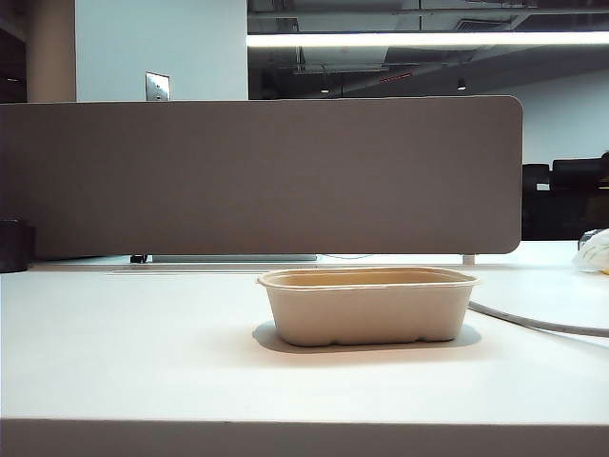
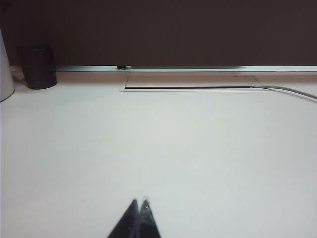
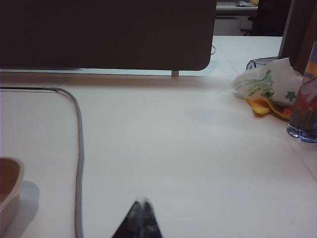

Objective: Take out the cleaning sponge from the paper lunch box and place it on the table.

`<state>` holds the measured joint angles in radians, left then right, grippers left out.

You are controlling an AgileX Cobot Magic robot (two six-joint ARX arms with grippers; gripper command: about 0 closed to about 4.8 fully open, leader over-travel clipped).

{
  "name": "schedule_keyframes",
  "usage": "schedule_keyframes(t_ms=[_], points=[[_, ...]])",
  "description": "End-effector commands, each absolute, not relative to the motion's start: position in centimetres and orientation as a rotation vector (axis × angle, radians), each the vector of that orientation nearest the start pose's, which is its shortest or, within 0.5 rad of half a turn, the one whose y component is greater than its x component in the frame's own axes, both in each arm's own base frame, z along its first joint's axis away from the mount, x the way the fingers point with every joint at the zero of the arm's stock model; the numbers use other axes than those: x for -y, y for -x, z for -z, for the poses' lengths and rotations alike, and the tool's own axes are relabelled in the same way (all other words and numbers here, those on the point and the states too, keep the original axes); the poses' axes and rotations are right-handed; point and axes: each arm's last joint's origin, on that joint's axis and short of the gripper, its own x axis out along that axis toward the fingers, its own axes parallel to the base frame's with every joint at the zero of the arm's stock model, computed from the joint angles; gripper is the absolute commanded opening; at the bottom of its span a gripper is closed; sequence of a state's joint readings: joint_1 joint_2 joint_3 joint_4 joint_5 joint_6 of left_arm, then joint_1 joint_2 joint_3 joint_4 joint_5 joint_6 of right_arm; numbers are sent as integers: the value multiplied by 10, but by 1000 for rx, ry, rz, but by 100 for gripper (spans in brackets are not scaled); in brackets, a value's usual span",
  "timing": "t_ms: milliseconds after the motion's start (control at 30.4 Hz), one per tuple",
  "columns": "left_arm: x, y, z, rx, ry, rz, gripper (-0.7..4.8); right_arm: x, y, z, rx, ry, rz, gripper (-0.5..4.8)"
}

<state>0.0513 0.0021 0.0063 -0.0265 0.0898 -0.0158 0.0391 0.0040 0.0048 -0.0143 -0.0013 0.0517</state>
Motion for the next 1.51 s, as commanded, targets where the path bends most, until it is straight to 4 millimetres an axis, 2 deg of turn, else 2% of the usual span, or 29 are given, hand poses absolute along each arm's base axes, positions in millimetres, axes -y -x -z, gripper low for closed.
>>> schedule_keyframes(t_ms=[33, 461, 889, 1119, 1251, 1284, 1383, 1515], points=[[-2, -97, -164, -16, 16, 40, -5, -4, -98, -165, 1, -52, -42, -5], [-2, -97, -164, -16, 17, 40, -5, -7, -98, -165, -4, -52, -70, -5], [-2, -97, -165, -7, 16, 42, -5, -46, -98, -149, -201, -8, -436, -5], [-2, -97, -165, -9, 37, 57, -5, -56, -94, -145, -246, 14, -530, -5], [2, -97, -166, -24, 294, 197, -3, -57, -94, -145, -245, 14, -540, -5], [4, -96, -168, -18, 325, 273, 8, -57, -94, -145, -245, 14, -540, -5], [12, -92, -176, -7, 374, 561, 109, -57, -94, -145, -245, 14, -540, -5], [19, -84, -196, -13, 446, 818, 118, -57, -94, -145, -245, 14, -539, -5]])
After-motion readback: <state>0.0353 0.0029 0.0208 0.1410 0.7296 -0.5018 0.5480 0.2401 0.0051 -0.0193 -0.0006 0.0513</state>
